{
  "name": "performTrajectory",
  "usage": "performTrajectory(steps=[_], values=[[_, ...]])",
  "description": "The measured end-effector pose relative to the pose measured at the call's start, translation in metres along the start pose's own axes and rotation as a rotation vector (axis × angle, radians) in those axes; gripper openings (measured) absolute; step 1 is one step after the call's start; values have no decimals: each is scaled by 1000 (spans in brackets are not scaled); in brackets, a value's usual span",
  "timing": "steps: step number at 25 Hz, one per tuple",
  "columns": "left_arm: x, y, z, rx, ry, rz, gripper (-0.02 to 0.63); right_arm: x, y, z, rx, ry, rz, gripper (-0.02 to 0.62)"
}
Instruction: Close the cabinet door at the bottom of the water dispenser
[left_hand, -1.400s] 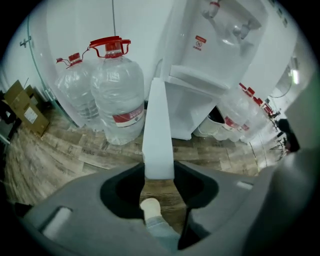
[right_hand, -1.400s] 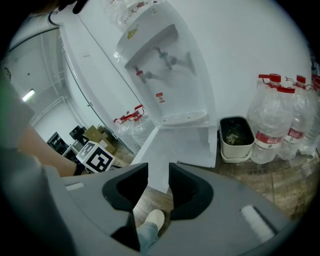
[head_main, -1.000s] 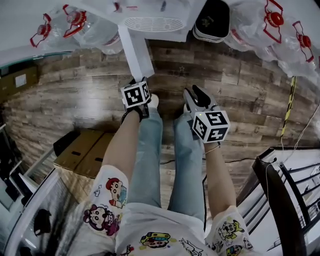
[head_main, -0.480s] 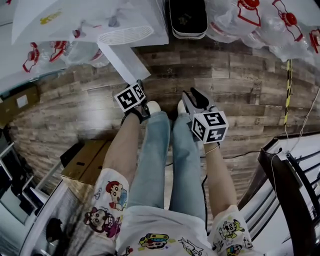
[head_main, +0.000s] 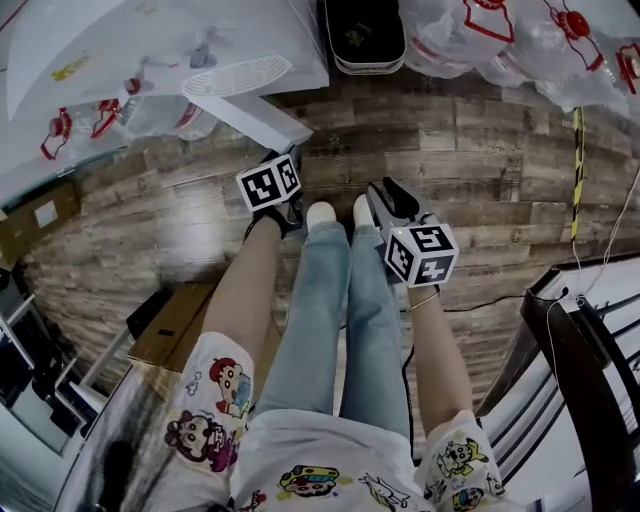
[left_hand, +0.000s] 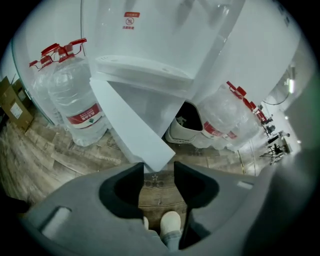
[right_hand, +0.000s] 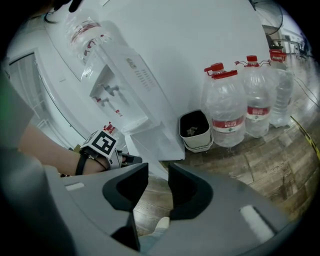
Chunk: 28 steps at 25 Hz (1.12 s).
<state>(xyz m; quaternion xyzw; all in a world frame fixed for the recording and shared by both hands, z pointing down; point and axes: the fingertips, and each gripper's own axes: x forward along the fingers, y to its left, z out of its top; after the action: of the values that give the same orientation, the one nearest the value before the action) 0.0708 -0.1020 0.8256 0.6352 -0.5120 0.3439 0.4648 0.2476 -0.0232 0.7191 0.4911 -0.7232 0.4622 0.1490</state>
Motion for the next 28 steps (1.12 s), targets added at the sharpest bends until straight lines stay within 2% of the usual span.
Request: performTrajectory(steps=[9, 15, 18, 23, 28], values=[[25, -27, 26, 78, 30, -1, 174, 1, -31, 16, 62, -16, -26, 130], [43, -52, 54, 140, 34, -38, 170, 7, -54, 30, 106, -36, -49, 124], [50, -61, 68, 176, 37, -49, 170, 11, -61, 36, 124, -47, -56, 123], [61, -74, 91, 182, 14, -65, 170, 13, -70, 42, 143, -60, -65, 123], [69, -82, 102, 239, 17, -71, 172, 13, -76, 46, 154, -65, -74, 121]])
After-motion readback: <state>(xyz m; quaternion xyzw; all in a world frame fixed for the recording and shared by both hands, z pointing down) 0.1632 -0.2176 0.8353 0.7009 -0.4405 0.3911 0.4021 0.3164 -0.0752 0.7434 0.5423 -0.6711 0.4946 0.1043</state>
